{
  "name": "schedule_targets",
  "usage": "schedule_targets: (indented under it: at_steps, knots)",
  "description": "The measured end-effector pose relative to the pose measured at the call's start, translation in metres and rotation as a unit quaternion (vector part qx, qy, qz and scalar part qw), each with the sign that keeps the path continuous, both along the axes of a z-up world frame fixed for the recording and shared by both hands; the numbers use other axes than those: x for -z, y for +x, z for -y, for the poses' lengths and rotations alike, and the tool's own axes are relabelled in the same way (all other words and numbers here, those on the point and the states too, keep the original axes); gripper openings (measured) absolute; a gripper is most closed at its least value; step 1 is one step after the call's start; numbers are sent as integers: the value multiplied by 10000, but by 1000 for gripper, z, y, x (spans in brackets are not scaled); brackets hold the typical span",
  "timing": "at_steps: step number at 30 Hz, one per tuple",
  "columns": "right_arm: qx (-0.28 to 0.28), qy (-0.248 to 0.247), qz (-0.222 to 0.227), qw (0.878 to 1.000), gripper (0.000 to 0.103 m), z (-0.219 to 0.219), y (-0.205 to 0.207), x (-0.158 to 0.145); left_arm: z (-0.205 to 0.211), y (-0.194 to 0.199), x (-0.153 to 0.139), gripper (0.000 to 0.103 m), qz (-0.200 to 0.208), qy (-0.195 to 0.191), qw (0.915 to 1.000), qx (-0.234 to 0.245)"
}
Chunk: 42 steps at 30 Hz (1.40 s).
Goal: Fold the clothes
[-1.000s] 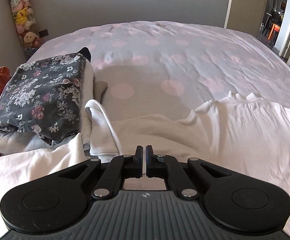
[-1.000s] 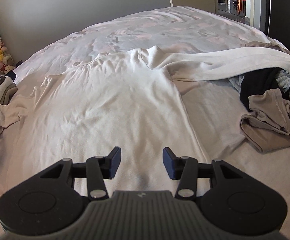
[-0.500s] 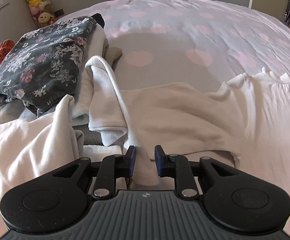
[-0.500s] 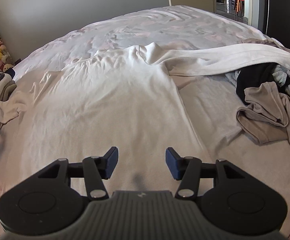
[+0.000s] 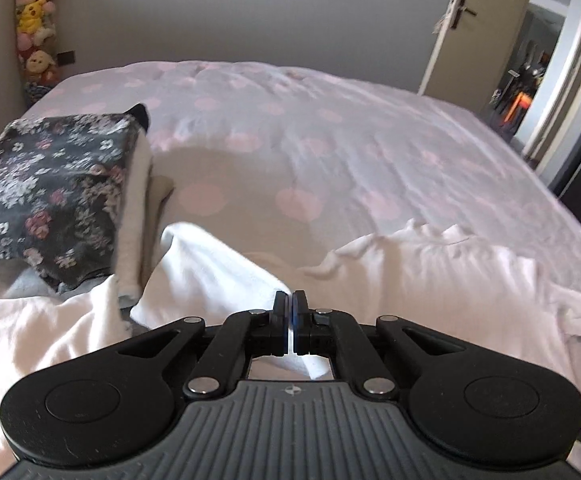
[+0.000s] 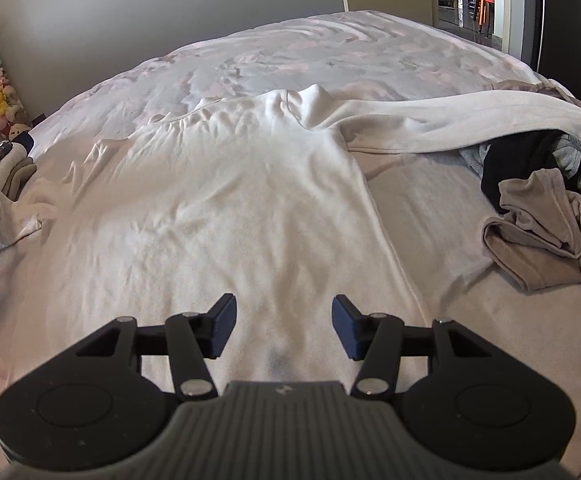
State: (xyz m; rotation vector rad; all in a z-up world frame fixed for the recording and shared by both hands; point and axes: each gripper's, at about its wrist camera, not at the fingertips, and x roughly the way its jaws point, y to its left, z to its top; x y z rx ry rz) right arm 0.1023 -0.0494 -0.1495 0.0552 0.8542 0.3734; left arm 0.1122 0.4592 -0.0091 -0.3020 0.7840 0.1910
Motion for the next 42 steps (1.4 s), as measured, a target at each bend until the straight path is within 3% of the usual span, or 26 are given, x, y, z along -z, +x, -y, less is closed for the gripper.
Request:
schedule_targets:
  at_steps: [5, 9, 11, 16, 23, 31, 39, 40, 42]
  knots:
    - [-84, 65, 114, 9999, 56, -5, -4, -9, 40, 2, -37, 0, 657, -686, 9942, 514]
    - [-158, 141, 171, 9996, 56, -6, -7, -15, 82, 16, -39, 0, 769, -1104, 9854, 1045]
    - [-230, 194, 188, 9994, 56, -8, -8, -18, 105, 27, -29, 0, 626, -1141, 9833, 1271]
    - [-549, 148, 240, 9981, 56, -20, -6, -21, 153, 55, 28, 0, 35, -1337, 9763, 1700]
    - [-1304, -50, 415, 9906, 55, -60, 8, -18, 183, 87, 97, 0, -513, -1609, 9673, 1895]
    - [-1961, -139, 519, 9791, 56, -121, 48, 4, 189, 122, 124, 0, -710, -1630, 9646, 1950]
    - [-1828, -99, 425, 9822, 54, -142, 93, 26, 187, 138, 138, 0, -803, -1463, 9627, 2127]
    - [-1827, -25, 353, 9825, 51, -142, 97, 27, 187, 139, 139, 0, -804, -1462, 9626, 2134]
    - [-1868, 170, 184, 9821, 33, -141, 104, 29, 186, 139, 142, 0, -808, -1480, 9622, 2141]
